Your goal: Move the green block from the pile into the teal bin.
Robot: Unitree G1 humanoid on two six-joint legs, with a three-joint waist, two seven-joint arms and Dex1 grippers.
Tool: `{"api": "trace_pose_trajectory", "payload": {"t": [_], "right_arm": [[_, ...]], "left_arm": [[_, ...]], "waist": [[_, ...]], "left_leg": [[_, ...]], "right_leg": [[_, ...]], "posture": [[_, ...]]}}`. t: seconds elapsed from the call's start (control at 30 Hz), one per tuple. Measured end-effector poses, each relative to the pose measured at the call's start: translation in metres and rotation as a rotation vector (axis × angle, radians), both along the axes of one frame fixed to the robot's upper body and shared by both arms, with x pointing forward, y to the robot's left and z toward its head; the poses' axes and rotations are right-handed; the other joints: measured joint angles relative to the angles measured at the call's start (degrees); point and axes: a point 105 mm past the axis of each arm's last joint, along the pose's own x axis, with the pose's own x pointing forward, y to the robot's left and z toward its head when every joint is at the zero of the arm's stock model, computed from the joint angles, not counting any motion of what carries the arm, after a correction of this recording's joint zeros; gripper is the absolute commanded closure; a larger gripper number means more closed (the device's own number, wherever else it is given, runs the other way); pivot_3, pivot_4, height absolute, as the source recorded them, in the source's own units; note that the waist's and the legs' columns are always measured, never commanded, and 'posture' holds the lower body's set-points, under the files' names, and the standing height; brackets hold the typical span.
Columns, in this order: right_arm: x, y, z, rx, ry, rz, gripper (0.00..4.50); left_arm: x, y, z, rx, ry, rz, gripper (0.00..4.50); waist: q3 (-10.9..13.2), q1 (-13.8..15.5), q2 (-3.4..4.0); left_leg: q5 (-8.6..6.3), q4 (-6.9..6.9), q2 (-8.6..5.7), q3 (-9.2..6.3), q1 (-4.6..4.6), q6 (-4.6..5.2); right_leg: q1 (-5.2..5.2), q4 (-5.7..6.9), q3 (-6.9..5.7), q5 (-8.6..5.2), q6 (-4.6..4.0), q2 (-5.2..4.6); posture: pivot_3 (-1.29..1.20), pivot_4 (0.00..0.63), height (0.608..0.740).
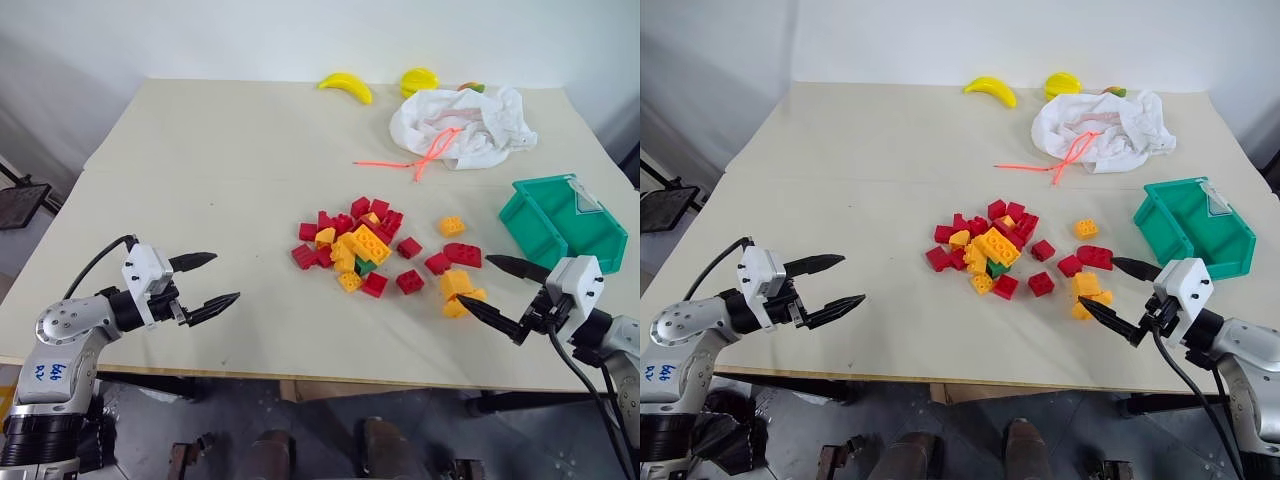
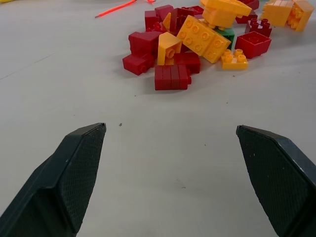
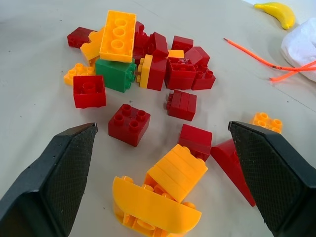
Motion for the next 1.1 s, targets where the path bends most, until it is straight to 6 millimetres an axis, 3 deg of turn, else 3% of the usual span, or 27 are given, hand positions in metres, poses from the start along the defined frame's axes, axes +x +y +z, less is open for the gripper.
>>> {"api": "trace_pose_trajectory", "payload": {"t": [0.3,0.4,0.53,0.67,0.73,0.87,1.1], "right_arm": [[0.002,0.002,0.004,0.002,-0.007,0.015,0.02],[0.002,0.012,0.007,0.040,0.013,0.055,0.02],[-0.001,0.049,0.015,0.052,0.027,0.195,0.02],[-0.003,0.100,0.011,0.081,0.062,0.343,0.02],[-0.004,0.116,0.004,0.110,0.092,0.379,0.02],[-0.004,0.117,-0.002,0.114,0.118,0.368,0.89],[0.000,0.088,0.004,0.094,0.066,0.255,3.20]], "left_arm": [[0.005,-0.003,0.011,-0.089,-0.029,0.010,0.00],[0.003,-0.003,0.010,-0.114,-0.010,0.005,0.00],[-0.005,0.001,0.008,-0.153,0.023,-0.008,0.00],[-0.010,0.003,0.006,-0.145,0.036,-0.022,0.00],[-0.011,0.002,0.007,-0.140,0.033,-0.034,0.00],[-0.013,0.000,0.008,-0.135,0.029,-0.039,0.00],[-0.015,-0.001,0.007,-0.129,0.029,-0.031,0.00]], "waist": [[0.00,-0.06,0.00],[0.00,-0.12,0.00],[0.00,-0.20,0.00],[0.00,-0.09,0.00],[0.00,0.18,0.00],[0.00,0.24,0.00],[0.00,-0.13,0.00]], "left_leg": [[0.00,0.03,0.00,0.00,0.00,0.00],[0.00,0.05,0.02,0.00,0.00,0.00],[0.00,0.05,0.08,0.00,0.01,-0.01],[0.00,0.06,0.08,-0.03,-0.01,-0.02],[0.00,0.07,0.02,-0.10,-0.06,-0.01],[-0.03,0.07,-0.07,-0.14,-0.08,0.04],[-0.02,0.04,0.03,-0.09,-0.02,0.03]], "right_leg": [[0.00,0.02,0.00,0.00,0.01,0.01],[0.00,0.04,0.02,0.01,0.01,0.00],[-0.01,0.04,0.01,0.01,-0.01,0.02],[-0.01,0.00,-0.03,0.03,-0.03,0.02],[0.00,-0.03,-0.08,0.03,-0.03,-0.03],[0.05,-0.10,-0.14,0.05,0.00,-0.11],[0.06,-0.10,-0.10,0.05,0.00,-0.01]], "posture": [[0.00,0.150,0.740],[0.00,0.150,0.740],[0.00,0.150,0.740],[0.00,0.150,0.740],[0.00,0.150,0.740],[0.00,0.150,0.740],[0.00,0.150,0.740]]}}
